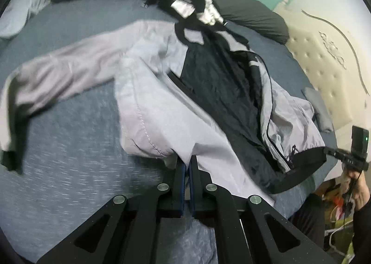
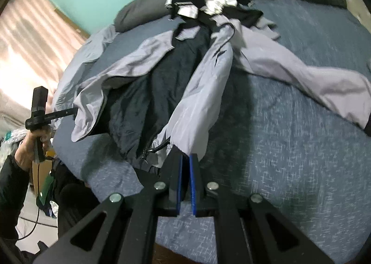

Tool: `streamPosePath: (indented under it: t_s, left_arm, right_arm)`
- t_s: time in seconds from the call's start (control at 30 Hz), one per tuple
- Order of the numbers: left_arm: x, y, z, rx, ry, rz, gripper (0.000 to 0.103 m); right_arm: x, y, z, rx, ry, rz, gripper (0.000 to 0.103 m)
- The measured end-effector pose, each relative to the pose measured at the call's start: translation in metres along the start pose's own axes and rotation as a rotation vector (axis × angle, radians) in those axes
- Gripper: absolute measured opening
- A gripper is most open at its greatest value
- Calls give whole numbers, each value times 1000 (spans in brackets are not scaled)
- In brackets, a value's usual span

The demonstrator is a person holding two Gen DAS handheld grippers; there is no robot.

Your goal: Fold clothes

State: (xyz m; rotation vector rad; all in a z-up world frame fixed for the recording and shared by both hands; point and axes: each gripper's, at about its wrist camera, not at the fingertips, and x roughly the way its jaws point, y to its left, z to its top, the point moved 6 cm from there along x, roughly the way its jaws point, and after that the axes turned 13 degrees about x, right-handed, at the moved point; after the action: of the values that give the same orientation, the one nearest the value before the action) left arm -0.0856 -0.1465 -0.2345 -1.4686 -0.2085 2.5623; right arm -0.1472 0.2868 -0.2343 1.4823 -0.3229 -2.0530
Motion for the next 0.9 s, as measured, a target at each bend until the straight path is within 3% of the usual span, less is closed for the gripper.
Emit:
streamPosePath:
  t_s: [0.23,0.37,0.63,0.73,0.8,0.9]
  left_arm:
    - [-46,3,-4,47,12,36,3]
    - [-68,5,-8,71,24,56,3]
    - [3,15,-58,33,178,72,4]
    - [16,20,-69,15,205,69,4]
    - [15,27,-70,-5,196,60,5]
    - [9,39,-71,-19,184,56,6]
  right_arm:
    - [-48,18,4,-26,-51,49,0]
    - [-49,-3,6,5,-55,-16,0]
    - [23,-43,-20,123,88,-84,2]
    - [46,-47,-27,131,131,-114,12]
    - [59,-44,-32,129,155,-106,32]
    - [81,-36,-38,98,191,-121,47]
